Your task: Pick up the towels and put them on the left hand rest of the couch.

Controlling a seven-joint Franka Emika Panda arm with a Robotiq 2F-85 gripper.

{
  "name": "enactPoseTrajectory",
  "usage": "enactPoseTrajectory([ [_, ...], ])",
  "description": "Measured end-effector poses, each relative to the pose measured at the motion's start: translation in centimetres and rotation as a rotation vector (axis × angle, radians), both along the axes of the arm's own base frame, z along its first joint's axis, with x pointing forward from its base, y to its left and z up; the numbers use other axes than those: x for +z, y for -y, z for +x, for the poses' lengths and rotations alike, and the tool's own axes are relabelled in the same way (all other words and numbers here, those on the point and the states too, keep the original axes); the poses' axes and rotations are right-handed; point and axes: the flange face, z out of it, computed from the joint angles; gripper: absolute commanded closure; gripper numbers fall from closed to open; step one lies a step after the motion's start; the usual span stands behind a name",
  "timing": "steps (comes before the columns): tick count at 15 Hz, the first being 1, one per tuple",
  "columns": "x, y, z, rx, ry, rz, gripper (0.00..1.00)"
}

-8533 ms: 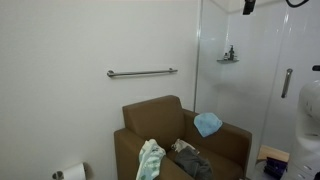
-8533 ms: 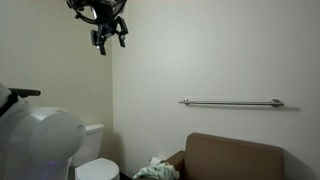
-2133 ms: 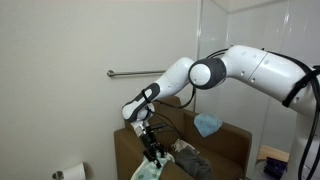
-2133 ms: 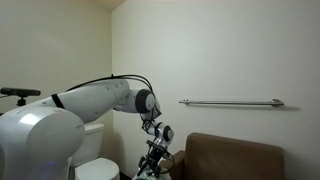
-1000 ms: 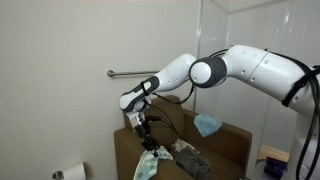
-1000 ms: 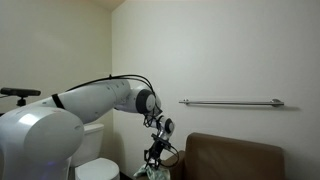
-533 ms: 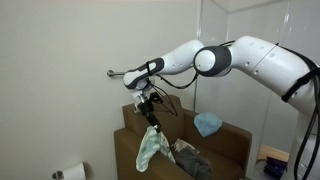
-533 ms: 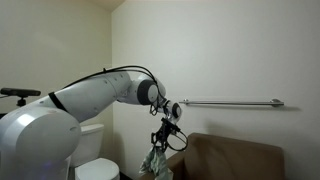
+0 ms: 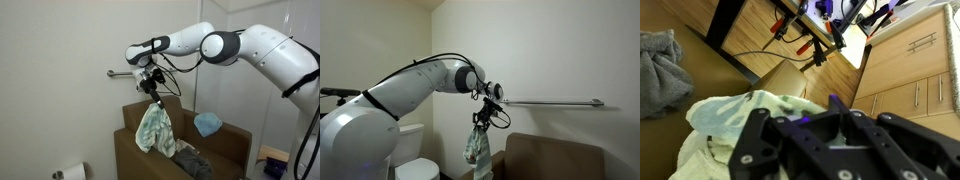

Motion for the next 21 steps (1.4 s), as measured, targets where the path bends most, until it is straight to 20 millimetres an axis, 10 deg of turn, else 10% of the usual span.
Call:
enactPoseTrajectory([
  [10, 6.7, 11.5, -1.8, -0.177, -0.007, 0.060, 1.00],
  [21, 6.3, 12.5, -1.7, -0.186, -0.016, 0.054, 1.00],
])
